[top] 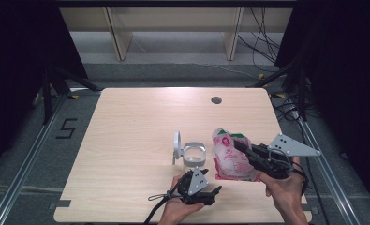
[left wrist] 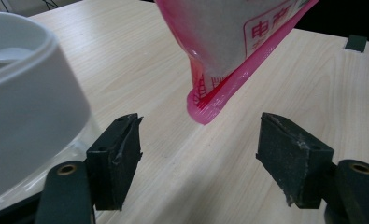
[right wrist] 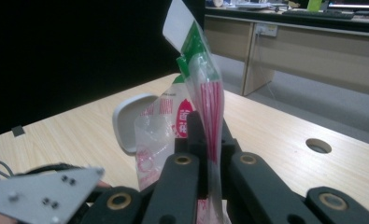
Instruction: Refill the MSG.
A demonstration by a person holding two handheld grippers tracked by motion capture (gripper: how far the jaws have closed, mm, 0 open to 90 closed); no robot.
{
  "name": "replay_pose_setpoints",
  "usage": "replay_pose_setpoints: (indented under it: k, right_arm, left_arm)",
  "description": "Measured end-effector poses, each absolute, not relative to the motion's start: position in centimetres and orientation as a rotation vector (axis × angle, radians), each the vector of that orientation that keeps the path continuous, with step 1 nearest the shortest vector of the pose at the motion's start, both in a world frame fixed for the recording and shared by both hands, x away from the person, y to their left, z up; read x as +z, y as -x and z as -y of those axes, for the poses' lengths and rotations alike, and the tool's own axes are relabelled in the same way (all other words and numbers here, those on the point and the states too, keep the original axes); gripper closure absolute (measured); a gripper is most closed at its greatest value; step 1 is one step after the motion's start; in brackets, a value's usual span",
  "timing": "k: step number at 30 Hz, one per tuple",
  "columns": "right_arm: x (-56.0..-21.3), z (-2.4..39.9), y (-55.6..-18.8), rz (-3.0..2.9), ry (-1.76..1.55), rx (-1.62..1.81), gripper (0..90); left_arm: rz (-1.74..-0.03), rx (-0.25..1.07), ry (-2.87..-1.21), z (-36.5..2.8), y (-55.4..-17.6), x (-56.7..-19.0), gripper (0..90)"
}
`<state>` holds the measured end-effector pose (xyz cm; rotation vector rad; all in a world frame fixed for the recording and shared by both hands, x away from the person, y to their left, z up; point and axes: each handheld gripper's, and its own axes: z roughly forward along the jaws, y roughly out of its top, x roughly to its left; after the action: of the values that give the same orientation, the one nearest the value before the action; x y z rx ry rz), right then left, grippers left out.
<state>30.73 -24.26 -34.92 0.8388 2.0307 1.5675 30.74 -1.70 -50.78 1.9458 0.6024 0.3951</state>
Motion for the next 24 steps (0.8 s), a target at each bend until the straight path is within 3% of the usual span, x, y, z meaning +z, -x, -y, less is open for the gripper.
replay_pose_setpoints:
  k: [3, 6, 9, 13, 24]
  right_arm:
    - [-34.6, 24.0, -30.6, -2.037, -0.833, 1.590, 90.0]
    - [-34.4, 23.7, -30.6, -2.041, -0.815, 1.591, 90.0]
    - [-34.4, 23.2, -30.5, -2.051, -0.823, 1.612, 90.0]
    - [-34.5, 22.8, -30.8, -2.073, -0.802, 1.598, 90.0]
    - [-34.7, 21.8, -32.3, -2.071, -0.813, 1.560, 90.0]
  left_arm:
    - [-0.599, 0.437, -1.945, 2.2, -30.8, -50.8, 30.7]
    - [-0.573, 0.454, -1.948, 2.4, -30.8, -50.7, 37.9]
    - [-0.546, 0.413, -1.906, 2.7, -30.9, -50.8, 49.3]
    - [-0.549, 0.452, -1.862, 2.4, -30.8, -50.8, 66.5]
    - [-0.574, 0.414, -1.837, 3.2, -31.1, -51.4, 70.2]
